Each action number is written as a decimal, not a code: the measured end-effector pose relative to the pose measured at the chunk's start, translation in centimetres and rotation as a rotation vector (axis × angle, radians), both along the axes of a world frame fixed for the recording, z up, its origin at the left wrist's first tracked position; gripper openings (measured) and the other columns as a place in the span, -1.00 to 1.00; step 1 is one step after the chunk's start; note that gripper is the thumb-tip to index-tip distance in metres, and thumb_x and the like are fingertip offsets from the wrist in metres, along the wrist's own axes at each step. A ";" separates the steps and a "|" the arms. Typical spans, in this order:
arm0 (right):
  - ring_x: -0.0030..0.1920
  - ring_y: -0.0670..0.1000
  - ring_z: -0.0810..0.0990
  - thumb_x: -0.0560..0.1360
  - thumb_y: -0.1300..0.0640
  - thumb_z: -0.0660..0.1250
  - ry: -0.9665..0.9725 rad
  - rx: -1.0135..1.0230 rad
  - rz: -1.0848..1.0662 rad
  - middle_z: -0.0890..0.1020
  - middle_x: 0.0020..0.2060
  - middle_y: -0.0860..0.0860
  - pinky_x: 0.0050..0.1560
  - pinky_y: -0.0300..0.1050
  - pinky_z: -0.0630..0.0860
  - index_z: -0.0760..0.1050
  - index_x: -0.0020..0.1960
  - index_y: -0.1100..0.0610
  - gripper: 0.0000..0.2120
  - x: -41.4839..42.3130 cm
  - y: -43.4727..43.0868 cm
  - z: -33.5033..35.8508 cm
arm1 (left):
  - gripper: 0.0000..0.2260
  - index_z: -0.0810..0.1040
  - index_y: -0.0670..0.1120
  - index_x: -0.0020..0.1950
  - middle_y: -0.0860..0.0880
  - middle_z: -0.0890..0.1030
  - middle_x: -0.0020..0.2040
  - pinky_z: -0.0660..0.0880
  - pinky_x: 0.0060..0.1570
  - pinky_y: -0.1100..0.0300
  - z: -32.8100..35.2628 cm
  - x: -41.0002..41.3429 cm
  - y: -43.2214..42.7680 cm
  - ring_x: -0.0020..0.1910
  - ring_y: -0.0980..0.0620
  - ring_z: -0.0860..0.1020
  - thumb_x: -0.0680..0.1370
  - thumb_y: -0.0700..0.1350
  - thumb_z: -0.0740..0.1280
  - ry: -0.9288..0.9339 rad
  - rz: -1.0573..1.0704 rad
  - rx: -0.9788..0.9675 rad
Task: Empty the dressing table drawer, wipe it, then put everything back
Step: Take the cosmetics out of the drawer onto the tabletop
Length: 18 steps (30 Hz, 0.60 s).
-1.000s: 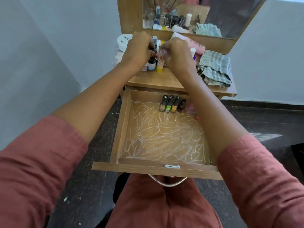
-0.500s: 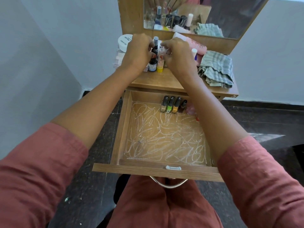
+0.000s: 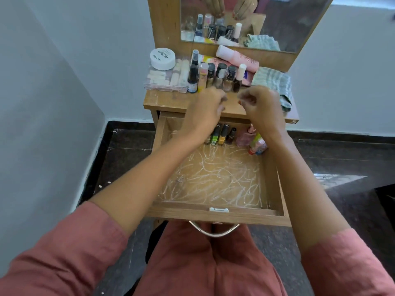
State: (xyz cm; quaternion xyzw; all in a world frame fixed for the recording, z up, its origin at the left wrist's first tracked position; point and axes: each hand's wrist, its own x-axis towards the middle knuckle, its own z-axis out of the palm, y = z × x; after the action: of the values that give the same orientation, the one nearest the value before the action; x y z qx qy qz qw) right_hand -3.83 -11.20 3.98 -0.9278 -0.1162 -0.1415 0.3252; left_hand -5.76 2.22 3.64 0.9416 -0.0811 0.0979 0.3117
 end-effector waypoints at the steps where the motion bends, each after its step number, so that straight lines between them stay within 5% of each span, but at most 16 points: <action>1: -0.06 0.07 0.59 0.45 0.34 0.30 0.015 0.004 -0.026 0.65 -0.08 0.17 -0.02 -0.22 0.47 0.60 -0.01 0.29 -0.84 -0.5 -0.9 -0.4 | -0.77 0.54 -0.14 0.18 -0.09 0.58 0.14 0.50 0.14 0.09 -0.7 -0.4 -0.7 0.10 -0.01 0.55 0.53 -0.20 0.29 0.017 -0.019 0.004; 10: -0.07 0.17 0.60 0.41 0.36 0.27 0.154 -0.090 -0.162 0.65 -0.09 0.18 0.00 0.08 0.54 0.61 -0.05 0.25 -0.82 -3.3 -8.1 -5.0 | -0.79 0.56 -0.15 0.13 -0.14 0.56 0.09 0.50 0.03 0.01 -4.8 -0.7 -6.2 0.08 -0.14 0.54 0.51 -0.21 0.31 0.160 -0.147 0.072; 18: 0.11 0.14 0.48 0.44 0.27 0.32 0.201 -0.178 -0.154 0.56 0.07 0.12 0.03 0.04 0.46 0.58 0.01 0.23 -0.83 -4.2 -8.8 -7.1 | -0.81 0.54 -0.22 0.09 -0.17 0.54 0.09 0.50 0.01 -0.03 -7.0 -1.0 -9.6 0.09 -0.18 0.52 0.51 -0.20 0.31 0.201 -0.151 0.093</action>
State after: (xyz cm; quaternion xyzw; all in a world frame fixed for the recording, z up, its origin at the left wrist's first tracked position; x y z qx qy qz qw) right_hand -8.06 -19.98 -3.12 -0.9686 -0.0235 -0.0617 0.2397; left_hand -6.73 -7.36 -3.34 0.9514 -0.1245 -0.0244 0.2807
